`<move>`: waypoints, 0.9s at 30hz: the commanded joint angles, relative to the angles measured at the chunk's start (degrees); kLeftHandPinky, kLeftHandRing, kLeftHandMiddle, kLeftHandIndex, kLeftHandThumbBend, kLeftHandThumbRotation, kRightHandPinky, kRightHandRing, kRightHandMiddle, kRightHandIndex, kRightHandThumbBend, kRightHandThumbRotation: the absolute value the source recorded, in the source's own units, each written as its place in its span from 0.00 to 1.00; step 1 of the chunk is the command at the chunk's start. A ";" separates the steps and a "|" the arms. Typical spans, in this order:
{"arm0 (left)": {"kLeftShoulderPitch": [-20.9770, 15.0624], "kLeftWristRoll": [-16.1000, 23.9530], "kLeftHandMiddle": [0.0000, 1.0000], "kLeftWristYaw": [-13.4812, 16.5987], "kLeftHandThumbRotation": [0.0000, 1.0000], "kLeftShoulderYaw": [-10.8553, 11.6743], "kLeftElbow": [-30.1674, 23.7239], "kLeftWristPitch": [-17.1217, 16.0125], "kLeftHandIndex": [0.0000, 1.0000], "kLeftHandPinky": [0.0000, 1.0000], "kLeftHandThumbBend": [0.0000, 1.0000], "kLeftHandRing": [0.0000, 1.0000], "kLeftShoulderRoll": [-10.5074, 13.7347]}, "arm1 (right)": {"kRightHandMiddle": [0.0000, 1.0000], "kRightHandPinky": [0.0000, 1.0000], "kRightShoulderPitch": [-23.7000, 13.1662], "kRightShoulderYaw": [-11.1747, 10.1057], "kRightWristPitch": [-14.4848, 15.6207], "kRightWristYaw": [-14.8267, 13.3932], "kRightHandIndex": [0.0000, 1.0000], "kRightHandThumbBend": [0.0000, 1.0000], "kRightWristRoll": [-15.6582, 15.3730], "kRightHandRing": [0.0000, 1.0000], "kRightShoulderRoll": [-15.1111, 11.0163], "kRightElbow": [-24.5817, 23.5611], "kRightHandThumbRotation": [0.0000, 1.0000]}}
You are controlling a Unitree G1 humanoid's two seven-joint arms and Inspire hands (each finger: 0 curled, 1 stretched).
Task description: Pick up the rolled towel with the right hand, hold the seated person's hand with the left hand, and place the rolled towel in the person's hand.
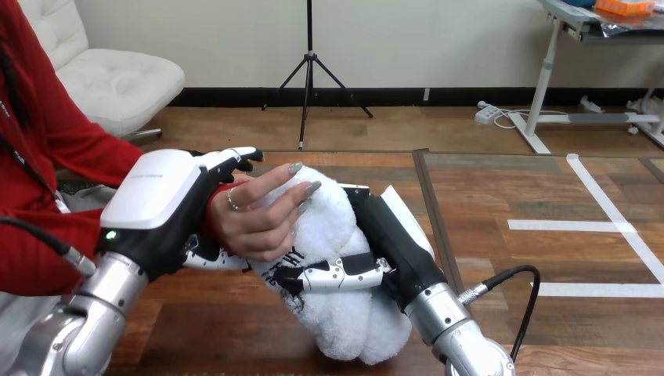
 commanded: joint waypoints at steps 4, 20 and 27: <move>0.12 -0.55 0.85 0.38 0.14 0.99 -3.81 -0.32 0.86 0.78 0.97 0.80 0.48 | 0.50 0.37 -5.69 -0.32 0.57 -0.74 0.52 0.90 0.04 0.43 -0.24 -3.18 0.23; 2.34 -0.90 0.89 0.46 0.21 1.76 -6.19 -0.49 0.90 0.87 0.99 0.87 0.42 | 0.55 0.44 -6.32 -1.41 0.81 -2.18 0.55 0.90 -0.58 0.49 -1.72 -1.37 0.27; 2.93 -0.62 0.91 0.51 0.28 1.99 -7.07 -0.21 0.93 0.90 1.00 0.90 0.49 | 0.56 0.47 -6.67 -1.89 0.35 -2.31 0.57 0.89 0.42 0.51 -2.18 -0.19 0.25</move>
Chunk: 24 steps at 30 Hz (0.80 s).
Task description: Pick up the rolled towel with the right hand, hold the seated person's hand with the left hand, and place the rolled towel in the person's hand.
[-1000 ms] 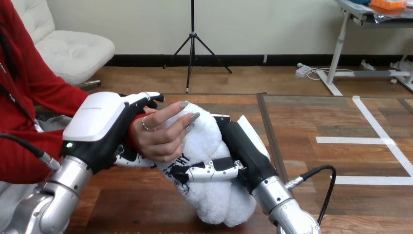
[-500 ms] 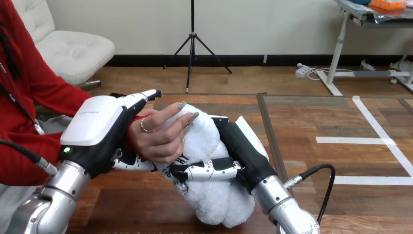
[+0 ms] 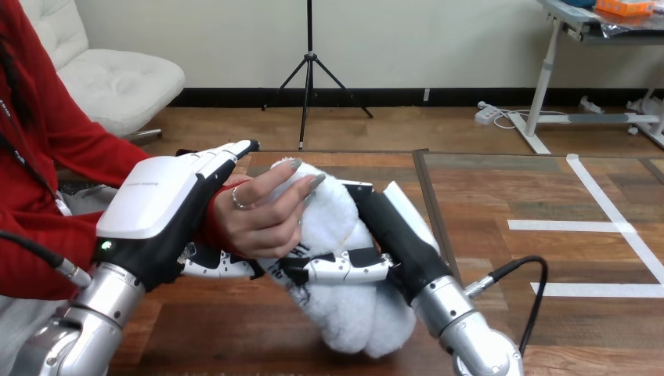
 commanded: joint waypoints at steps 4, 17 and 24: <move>-0.17 0.02 0.92 0.60 0.31 1.14 -3.32 -0.19 0.95 0.92 1.00 0.91 0.46 | 0.56 0.48 -5.10 -1.98 -0.84 -1.79 0.57 0.89 1.68 0.52 0.00 0.01 0.24; 0.52 -0.47 0.95 0.42 0.39 1.48 -3.94 -0.74 0.98 0.96 1.00 0.95 0.66 | 0.56 0.49 -5.26 -2.90 -0.80 -3.15 0.59 0.90 0.97 0.53 -0.79 0.58 0.26; 1.06 -0.70 0.98 -0.17 0.43 1.66 -4.65 -0.45 1.00 0.97 1.00 0.97 0.81 | 0.56 0.48 -5.39 -3.18 -0.96 -3.27 0.60 0.91 1.29 0.53 -1.37 1.15 0.27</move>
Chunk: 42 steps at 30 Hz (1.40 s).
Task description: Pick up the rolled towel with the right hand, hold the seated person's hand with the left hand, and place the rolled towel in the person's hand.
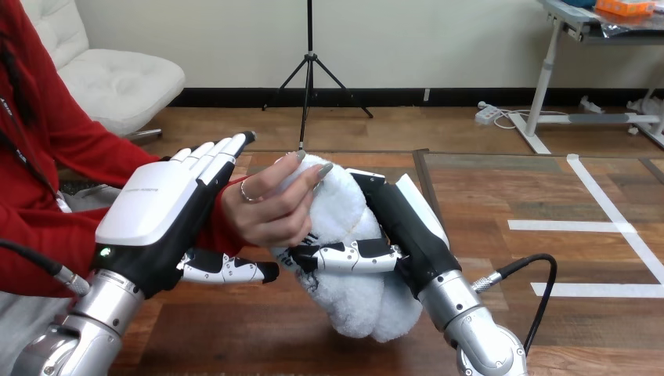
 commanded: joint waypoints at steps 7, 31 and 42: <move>0.05 -1.17 1.00 -0.59 0.47 1.60 -3.44 -0.62 1.00 0.99 1.00 0.99 0.89 | 0.56 0.49 -4.47 -2.25 -0.18 -1.71 0.60 0.92 0.82 0.53 -1.57 0.13 0.29; 2.94 -1.52 1.00 0.45 0.50 2.81 -4.47 -2.18 1.00 1.00 1.00 1.00 0.64 | 0.55 0.47 -4.19 -3.33 0.61 -2.06 0.61 0.96 1.26 0.52 -3.73 0.62 0.36; 4.14 -1.18 1.00 3.31 0.53 3.17 -4.58 -4.88 1.00 1.00 1.00 1.00 0.15 | 0.56 0.47 -4.08 -3.92 0.59 -3.53 0.61 0.97 0.54 0.52 -4.95 0.97 0.42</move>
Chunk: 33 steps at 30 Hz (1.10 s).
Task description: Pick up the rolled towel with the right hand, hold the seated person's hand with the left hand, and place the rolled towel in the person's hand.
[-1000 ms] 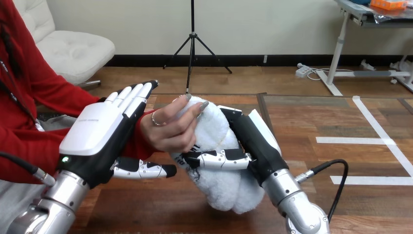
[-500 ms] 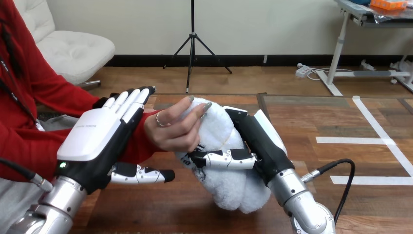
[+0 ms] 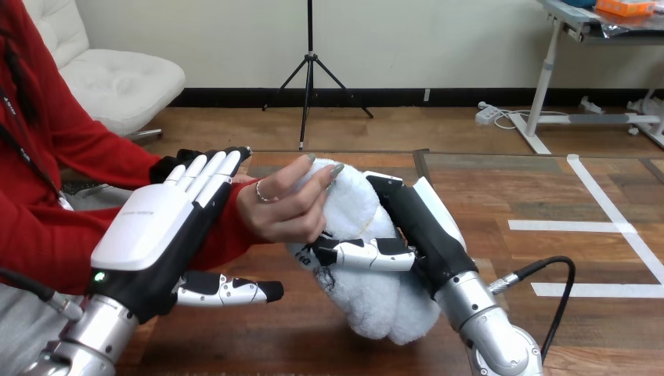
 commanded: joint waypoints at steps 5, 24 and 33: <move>-1.04 -0.65 1.00 3.89 0.54 1.97 -2.56 -4.03 1.00 1.00 1.00 1.00 -0.18 | 0.56 0.48 -3.89 -3.24 0.26 -3.75 0.61 0.98 0.19 0.53 -2.28 -0.01 0.44; 0.26 -0.27 1.00 8.30 0.58 2.31 -3.09 -9.28 1.00 1.00 1.00 1.00 -1.91 | 0.60 0.48 -4.44 -5.43 -2.62 -3.67 0.64 0.97 2.74 0.56 -3.30 3.18 0.47; 0.99 -0.25 1.00 8.75 0.57 2.57 -3.90 -10.77 1.00 1.00 1.00 1.00 -2.58 | 0.62 0.49 -4.94 -6.05 -3.82 -4.33 0.67 0.95 2.87 0.58 -3.92 4.94 0.48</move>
